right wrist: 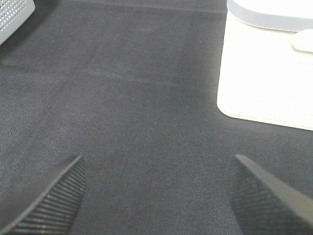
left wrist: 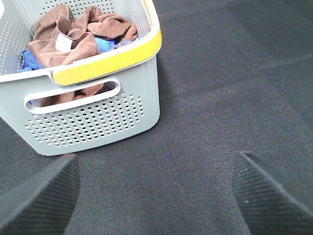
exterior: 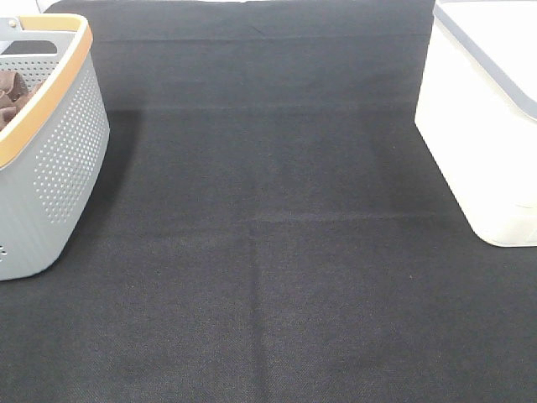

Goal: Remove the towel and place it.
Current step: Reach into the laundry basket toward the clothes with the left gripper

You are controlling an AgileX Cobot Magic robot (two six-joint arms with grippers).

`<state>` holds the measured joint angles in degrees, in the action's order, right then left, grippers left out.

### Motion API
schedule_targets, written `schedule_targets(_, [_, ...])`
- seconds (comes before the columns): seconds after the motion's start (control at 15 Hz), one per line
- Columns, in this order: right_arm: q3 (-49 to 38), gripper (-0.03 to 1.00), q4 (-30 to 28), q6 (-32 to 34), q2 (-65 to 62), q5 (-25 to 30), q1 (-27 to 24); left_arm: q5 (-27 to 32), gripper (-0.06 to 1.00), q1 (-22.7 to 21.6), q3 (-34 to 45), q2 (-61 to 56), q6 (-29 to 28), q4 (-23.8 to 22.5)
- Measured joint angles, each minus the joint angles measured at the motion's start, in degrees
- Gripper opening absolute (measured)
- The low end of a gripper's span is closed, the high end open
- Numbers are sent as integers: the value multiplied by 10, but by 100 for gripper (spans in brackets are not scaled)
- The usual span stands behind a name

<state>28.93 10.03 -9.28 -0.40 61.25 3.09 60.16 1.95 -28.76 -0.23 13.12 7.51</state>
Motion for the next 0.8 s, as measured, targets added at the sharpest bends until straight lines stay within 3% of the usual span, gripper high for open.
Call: schedule_targets(0.8, [0,76,0,0,0,0,0,0,81,0,0,0,0,0])
